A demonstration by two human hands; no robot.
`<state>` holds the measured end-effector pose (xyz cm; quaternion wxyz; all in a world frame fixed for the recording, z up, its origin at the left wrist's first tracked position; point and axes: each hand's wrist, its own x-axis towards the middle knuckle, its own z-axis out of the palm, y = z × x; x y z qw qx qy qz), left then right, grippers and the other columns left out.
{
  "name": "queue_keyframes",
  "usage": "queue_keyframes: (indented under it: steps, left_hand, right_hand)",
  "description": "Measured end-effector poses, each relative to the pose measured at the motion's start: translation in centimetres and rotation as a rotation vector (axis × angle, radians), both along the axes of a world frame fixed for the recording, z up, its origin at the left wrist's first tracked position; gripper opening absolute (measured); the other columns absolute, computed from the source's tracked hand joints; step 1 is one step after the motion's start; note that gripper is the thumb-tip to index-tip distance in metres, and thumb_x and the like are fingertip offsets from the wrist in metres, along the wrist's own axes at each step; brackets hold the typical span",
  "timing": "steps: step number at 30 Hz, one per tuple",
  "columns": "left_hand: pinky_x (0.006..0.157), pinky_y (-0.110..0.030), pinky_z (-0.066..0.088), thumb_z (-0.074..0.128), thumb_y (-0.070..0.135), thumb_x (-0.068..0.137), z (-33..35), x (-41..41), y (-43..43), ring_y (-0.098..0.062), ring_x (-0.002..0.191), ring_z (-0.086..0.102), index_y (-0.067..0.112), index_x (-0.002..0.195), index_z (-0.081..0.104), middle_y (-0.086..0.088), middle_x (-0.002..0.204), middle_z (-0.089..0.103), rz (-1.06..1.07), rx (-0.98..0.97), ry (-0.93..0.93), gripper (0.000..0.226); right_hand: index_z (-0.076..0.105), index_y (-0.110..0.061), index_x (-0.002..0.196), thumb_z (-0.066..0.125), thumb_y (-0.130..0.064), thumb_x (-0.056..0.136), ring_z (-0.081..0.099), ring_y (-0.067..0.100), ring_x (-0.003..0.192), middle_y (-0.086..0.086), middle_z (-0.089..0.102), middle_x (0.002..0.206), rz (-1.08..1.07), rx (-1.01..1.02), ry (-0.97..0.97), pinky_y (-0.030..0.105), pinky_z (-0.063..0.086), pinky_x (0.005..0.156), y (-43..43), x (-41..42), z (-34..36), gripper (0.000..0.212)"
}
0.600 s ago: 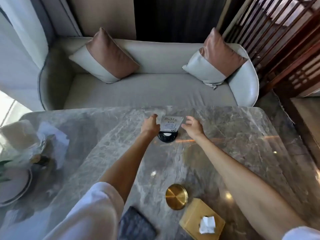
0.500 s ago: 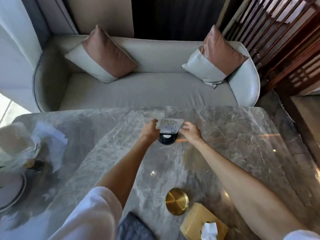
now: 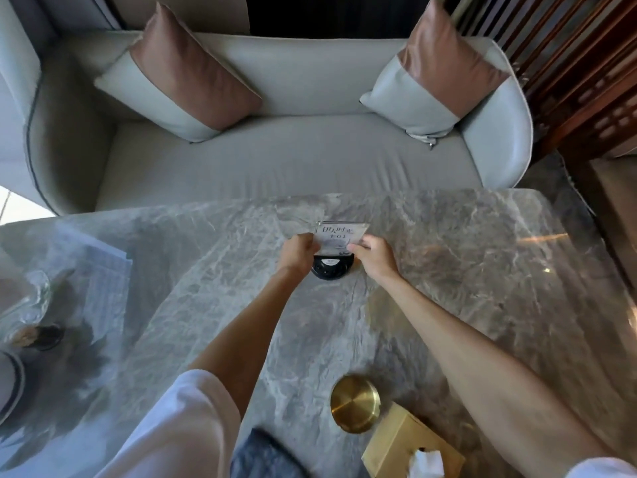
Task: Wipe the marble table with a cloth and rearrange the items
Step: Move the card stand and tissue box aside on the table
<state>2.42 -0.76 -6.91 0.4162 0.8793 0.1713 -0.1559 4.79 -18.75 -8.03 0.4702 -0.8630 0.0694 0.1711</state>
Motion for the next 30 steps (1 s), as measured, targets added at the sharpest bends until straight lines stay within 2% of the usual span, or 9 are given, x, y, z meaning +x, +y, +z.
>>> queue_keyframes:
  steps: [4,9,11,15,17,19,22,26,30]
  left_hand:
    - [0.065,-0.035,0.043,0.054,0.01,0.093,0.9,-0.5,0.1,-0.027,0.075,0.059,0.001,0.078,0.058,-0.013,0.078,0.065,0.001,-0.027,-0.046,0.018]
    - [0.079,-0.044,0.05,0.052,0.011,0.095,4.2,-0.9,-3.7,-0.033,0.087,0.063,-0.002,0.096,0.062,-0.017,0.095,0.07,-0.107,-0.081,-0.124,0.017]
    - [0.079,-0.044,0.05,0.052,0.011,0.095,5.6,-1.2,-6.5,-0.036,0.09,0.065,-0.003,0.098,0.062,-0.02,0.098,0.07,-0.19,-0.079,-0.132,0.017]
    - [0.074,-0.043,0.045,0.051,0.007,0.095,7.8,-2.3,-14.0,-0.039,0.088,0.062,0.0,0.084,0.054,-0.026,0.093,0.067,-0.314,-0.092,-0.124,0.013]
    - [0.079,-0.041,0.045,0.053,0.006,0.094,8.2,-2.6,-18.6,-0.034,0.091,0.063,-0.002,0.096,0.058,-0.024,0.099,0.067,-0.384,-0.14,-0.124,0.01]
    - [0.091,-0.04,0.048,0.058,0.006,0.091,8.4,-2.7,-23.9,-0.025,0.095,0.061,0.001,0.114,0.058,-0.019,0.107,0.068,-0.428,-0.251,-0.124,0.024]
    - [0.101,-0.045,0.047,0.064,0.01,0.088,9.1,-2.2,-32.3,-0.03,0.111,0.061,0.008,0.13,0.053,-0.016,0.121,0.065,-0.457,-0.338,-0.125,0.043]
    - [0.102,-0.036,0.043,0.051,0.005,0.096,10.7,-1.4,-42.8,-0.032,0.121,0.055,0.008,0.139,0.043,-0.018,0.133,0.057,-0.451,-0.37,-0.08,0.044]
    - [0.098,-0.04,0.046,0.047,0.021,0.098,10.2,1.2,-50.3,-0.04,0.114,0.057,0.009,0.134,0.047,-0.024,0.122,0.06,-0.28,-0.444,0.001,0.038]
  right_hand:
    - [0.074,-0.013,0.106,0.071,-0.02,0.082,0.07,0.013,0.095,0.003,0.075,0.104,0.07,-0.011,-0.019,0.039,0.055,0.092,-0.7,-0.1,1.8,0.025]
    - [0.07,-0.014,0.112,0.068,-0.017,0.086,0.069,0.007,0.097,-0.001,0.073,0.111,0.149,0.056,0.052,0.028,0.054,0.09,-5.7,-2.7,7.2,0.026]
    - [0.069,-0.015,0.11,0.068,-0.014,0.088,0.068,0.005,0.094,-0.004,0.073,0.106,0.075,0.128,0.039,0.024,0.054,0.084,-8.7,-4.8,9.4,0.023]
    - [0.07,-0.019,0.098,0.071,-0.015,0.086,0.069,0.006,0.085,0.001,0.074,0.099,-0.077,0.14,-0.056,0.023,0.056,0.074,-16.6,-8.2,13.1,0.012]
    - [0.075,-0.012,0.097,0.072,-0.015,0.086,0.068,0.001,0.074,-0.004,0.074,0.086,-0.092,0.066,-0.092,0.02,0.055,0.066,-20.8,-9.6,14.1,0.012]
    - [0.076,-0.013,0.095,0.072,-0.018,0.086,0.066,0.002,0.072,-0.005,0.075,0.083,-0.168,0.028,-0.102,0.028,0.058,0.068,-25.5,-11.0,13.9,0.012]
    - [0.076,-0.019,0.081,0.071,-0.042,0.08,0.071,0.015,0.074,0.006,0.076,0.079,-0.287,-0.039,-0.104,0.055,0.058,0.076,-33.0,-12.2,12.4,0.023]
    - [0.075,-0.026,0.072,0.073,-0.04,0.078,0.071,0.016,0.07,0.003,0.076,0.076,-0.487,0.058,-0.097,0.056,0.058,0.076,-40.8,-12.2,9.7,0.015]
    - [0.066,-0.017,0.066,0.067,-0.052,0.071,0.058,0.011,0.063,-0.006,0.061,0.057,-0.544,0.089,-0.134,0.056,0.054,0.07,-46.0,-8.5,5.7,0.036]
